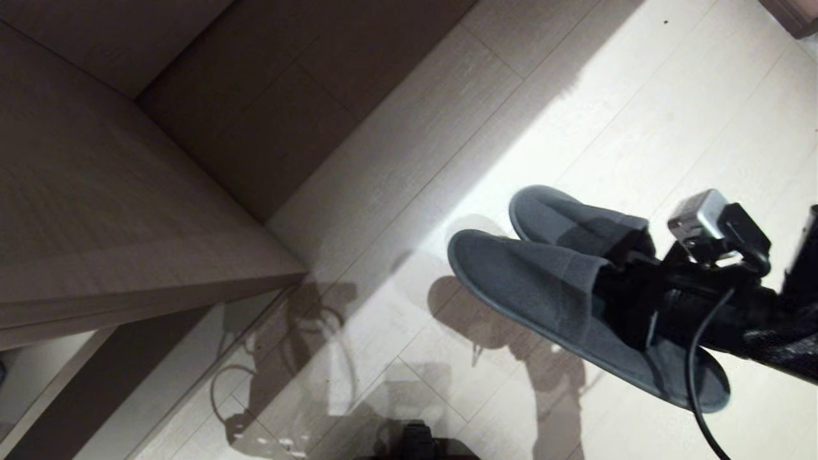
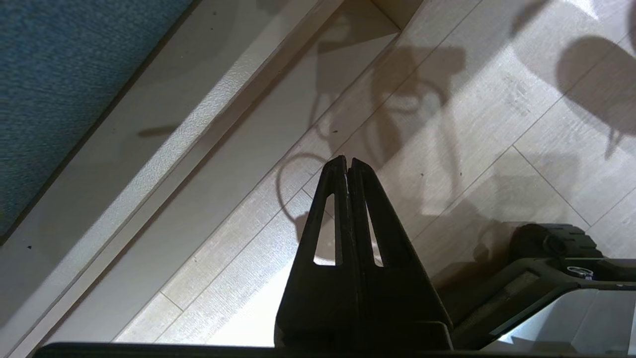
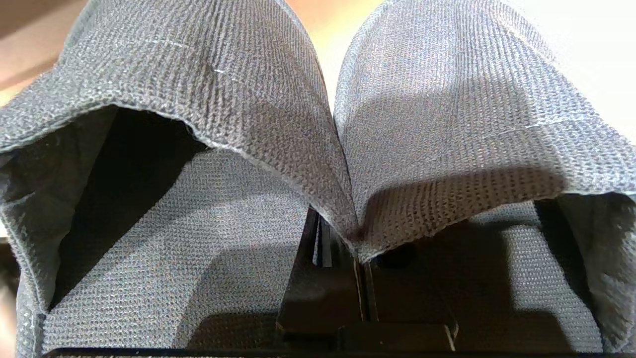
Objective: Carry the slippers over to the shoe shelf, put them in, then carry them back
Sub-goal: Place the slippers on the floor
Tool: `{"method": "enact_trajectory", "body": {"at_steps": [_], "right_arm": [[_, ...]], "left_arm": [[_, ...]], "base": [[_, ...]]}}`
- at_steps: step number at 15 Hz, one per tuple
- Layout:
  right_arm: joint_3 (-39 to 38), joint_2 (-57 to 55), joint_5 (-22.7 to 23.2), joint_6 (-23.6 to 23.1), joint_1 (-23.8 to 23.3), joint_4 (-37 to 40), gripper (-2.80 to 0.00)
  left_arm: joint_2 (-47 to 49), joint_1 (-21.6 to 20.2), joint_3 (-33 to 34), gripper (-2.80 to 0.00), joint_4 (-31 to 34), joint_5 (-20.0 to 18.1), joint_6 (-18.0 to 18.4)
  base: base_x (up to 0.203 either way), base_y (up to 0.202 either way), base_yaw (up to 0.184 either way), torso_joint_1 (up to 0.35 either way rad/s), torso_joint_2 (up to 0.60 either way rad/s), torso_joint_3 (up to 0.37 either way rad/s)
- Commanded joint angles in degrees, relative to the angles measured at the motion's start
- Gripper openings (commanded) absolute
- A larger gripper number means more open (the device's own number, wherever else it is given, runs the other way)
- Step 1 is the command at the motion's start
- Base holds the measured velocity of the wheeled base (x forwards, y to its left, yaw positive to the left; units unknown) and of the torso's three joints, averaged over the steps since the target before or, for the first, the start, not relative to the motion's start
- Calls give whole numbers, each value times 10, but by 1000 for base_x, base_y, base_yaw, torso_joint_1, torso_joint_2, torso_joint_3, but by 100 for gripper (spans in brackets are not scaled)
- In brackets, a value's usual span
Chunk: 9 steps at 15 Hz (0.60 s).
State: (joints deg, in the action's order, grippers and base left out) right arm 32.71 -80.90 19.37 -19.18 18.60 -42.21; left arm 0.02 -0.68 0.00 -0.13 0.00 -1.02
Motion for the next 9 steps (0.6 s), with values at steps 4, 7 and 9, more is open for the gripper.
{"method": "enact_trajectory", "body": {"at_steps": [4, 7, 9], "right_arm": [[111, -207, 5, -46, 40, -77, -280], [191, -322, 16, -61, 50, -120, -280], [243, -393, 17, -81, 53, -147, -280]], "left_arm": [[1, 0, 0, -280, 0, 0, 0], [1, 0, 0, -280, 0, 0, 0], [1, 0, 0, -280, 0, 0, 0]], "base": [[0, 0, 0, 0, 0, 0], [0, 0, 0, 0, 0, 0], [0, 0, 0, 0, 0, 0]]}}
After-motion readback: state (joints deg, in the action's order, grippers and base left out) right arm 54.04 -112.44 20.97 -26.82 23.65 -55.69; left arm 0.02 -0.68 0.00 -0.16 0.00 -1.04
